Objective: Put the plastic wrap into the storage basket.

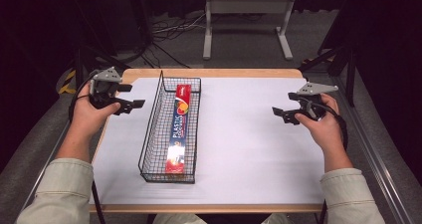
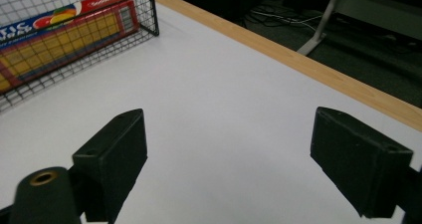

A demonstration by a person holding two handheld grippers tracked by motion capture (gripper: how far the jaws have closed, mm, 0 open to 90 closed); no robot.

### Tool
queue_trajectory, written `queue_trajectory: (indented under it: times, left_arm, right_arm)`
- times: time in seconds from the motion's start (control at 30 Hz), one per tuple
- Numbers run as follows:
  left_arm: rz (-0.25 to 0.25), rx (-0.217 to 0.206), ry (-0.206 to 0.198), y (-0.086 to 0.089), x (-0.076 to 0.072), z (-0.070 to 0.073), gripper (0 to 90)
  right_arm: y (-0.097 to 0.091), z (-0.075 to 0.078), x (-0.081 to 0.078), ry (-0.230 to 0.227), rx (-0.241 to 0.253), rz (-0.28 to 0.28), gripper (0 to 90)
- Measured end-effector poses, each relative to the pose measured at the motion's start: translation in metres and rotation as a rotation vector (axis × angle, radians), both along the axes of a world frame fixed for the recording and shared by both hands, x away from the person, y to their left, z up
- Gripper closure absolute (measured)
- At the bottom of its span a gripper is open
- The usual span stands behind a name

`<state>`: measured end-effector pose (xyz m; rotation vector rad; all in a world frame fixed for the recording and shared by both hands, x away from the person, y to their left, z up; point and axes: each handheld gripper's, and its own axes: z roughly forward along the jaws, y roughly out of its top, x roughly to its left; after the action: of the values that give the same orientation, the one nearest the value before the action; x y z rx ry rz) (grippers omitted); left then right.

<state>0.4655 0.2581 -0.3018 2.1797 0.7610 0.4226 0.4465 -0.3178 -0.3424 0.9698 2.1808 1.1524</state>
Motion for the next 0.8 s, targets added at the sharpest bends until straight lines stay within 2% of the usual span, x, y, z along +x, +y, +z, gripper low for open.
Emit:
queue_trajectory:
  times: [0.1, 0.13, 0.17, 0.2, 0.4, 0.43, 0.53, 0.57, 0.63, 0.8]
  left_arm:
    - [0.01, -0.014, 0.004, 0.015, -0.002, -0.018, 23.3]
    - [0.01, -0.014, 0.004, 0.015, -0.002, -0.018, 22.6]
    - [0.027, -0.015, 0.003, 0.019, -0.003, -0.024, 21.1]
    - [0.043, -0.04, -0.001, 0.025, -0.005, -0.031, 20.9]
    - [0.054, -0.076, -0.002, 0.036, -0.011, -0.053, 21.9]
    - [0.053, -0.086, 0.006, 0.037, -0.012, -0.058, 22.7]
    - [0.054, -0.083, 0.015, 0.039, -0.013, -0.069, 22.9]
    - [0.052, -0.097, 0.019, 0.039, -0.015, -0.075, 23.9]
    - [0.061, -0.092, 0.027, 0.038, -0.017, -0.081, 22.6]
    - [0.036, -0.142, 0.031, 0.034, -0.025, -0.099, 25.9]
  right_arm:
    - [-0.005, -0.006, -0.002, -0.006, 0.017, 0.031, 15.5]
    - [-0.005, -0.006, -0.002, -0.006, 0.017, 0.031, 15.5]
    - [-0.009, -0.012, -0.003, -0.004, 0.022, 0.046, 15.2]
    - [-0.01, -0.014, -0.003, -0.003, 0.023, 0.051, 15.3]
    - [-0.016, -0.026, -0.004, 0.011, 0.041, 0.058, 15.2]
    - [-0.017, -0.03, -0.004, 0.014, 0.037, 0.061, 15.2]
    - [-0.019, -0.033, -0.005, 0.017, 0.034, 0.063, 15.3]
    - [-0.02, -0.034, -0.005, 0.015, 0.037, 0.063, 15.2]
    - [-0.024, -0.037, -0.007, 0.016, 0.055, 0.065, 15.3]
    - [-0.034, -0.047, -0.009, 0.03, 0.084, 0.048, 15.5]
